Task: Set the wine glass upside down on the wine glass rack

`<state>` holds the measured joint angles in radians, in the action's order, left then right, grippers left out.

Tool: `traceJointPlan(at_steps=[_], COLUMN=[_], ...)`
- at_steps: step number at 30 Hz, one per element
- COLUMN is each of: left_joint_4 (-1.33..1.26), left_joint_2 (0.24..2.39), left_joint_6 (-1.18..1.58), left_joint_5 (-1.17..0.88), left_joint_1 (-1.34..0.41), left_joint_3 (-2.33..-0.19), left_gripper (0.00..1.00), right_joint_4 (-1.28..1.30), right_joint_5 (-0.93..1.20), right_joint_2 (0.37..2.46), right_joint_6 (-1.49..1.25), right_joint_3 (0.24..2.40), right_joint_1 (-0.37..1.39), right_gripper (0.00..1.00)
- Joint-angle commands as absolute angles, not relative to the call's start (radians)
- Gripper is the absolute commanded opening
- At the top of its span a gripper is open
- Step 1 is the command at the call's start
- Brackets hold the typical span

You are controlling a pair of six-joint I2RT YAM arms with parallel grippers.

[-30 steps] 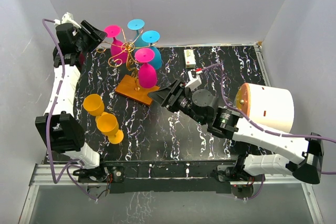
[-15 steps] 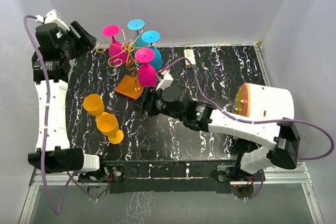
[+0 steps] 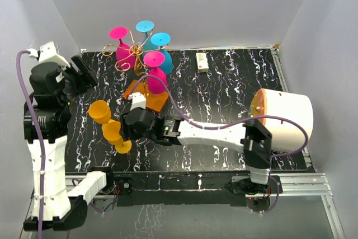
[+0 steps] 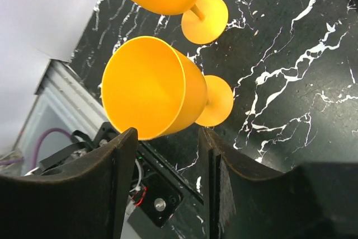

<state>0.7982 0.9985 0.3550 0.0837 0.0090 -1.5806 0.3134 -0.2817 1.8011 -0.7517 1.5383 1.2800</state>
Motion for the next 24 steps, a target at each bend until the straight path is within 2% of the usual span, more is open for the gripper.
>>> traceJointPlan(at_steps=[1,8,11,20,24], left_joint_4=[0.843,0.834,0.832,0.838,0.841], left_joint_2=[0.950,0.948,0.947,0.946,0.959], left_joint_6=[0.331,0.312,0.308,0.315,0.322], left_joint_5=[0.175,0.218,0.237,0.251,0.227], left_joint_1=[-0.028,-0.077,-0.091,-0.104,-0.106], left_joint_3=[-1.544,-1.530,-1.529,-1.550,-1.599], left_gripper=[0.67,0.68,0.68,0.68,0.68], right_joint_4=[0.404,0.536,0.570,0.589,0.589], right_joint_5=[-0.349,-0.372,-0.408,-0.497,-0.531], right_joint_2=[1.889,2.018,2.034,2.009,1.974], right_joint_6=[-0.666,-0.638,-0.645,-0.638,-0.642], right_joint_3=[1.694,1.822,1.846,1.855,1.841], right_joint_1=[1.301,1.307,1.309,1.312,1.312], right_gripper=[0.45,0.45,0.41,0.00,0.00])
